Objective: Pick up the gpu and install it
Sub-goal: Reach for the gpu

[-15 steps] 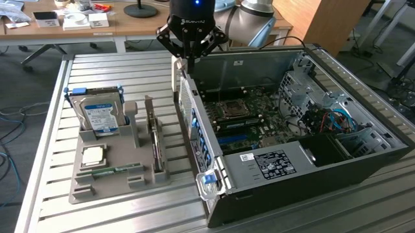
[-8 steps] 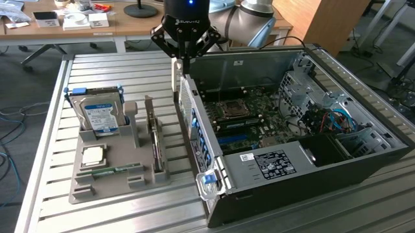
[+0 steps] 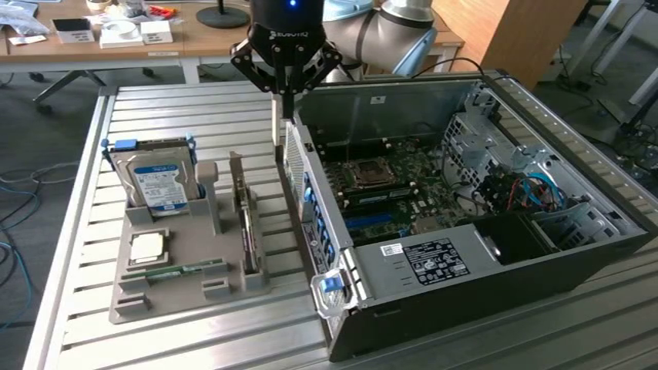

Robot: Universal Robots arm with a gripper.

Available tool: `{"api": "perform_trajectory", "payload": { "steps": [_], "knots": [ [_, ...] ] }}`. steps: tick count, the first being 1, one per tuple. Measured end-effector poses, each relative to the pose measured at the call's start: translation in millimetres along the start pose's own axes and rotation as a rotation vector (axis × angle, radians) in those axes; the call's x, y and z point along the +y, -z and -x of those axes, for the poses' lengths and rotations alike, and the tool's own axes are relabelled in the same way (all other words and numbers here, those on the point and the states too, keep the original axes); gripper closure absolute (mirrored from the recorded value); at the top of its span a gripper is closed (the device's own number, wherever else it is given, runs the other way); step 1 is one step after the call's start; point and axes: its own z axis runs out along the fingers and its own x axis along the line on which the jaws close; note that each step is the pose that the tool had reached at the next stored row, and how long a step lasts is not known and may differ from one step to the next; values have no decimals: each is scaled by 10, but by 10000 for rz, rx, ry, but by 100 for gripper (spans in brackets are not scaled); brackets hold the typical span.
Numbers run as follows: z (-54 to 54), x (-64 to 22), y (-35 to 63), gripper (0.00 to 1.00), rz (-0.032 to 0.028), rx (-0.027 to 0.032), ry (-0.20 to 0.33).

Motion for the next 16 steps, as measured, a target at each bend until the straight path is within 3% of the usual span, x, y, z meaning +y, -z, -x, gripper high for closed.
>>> {"api": "perform_trajectory", "payload": {
  "steps": [16],
  "knots": [
    [-159, -12, 4, 89, 0, 0, 1]
  ]
}}
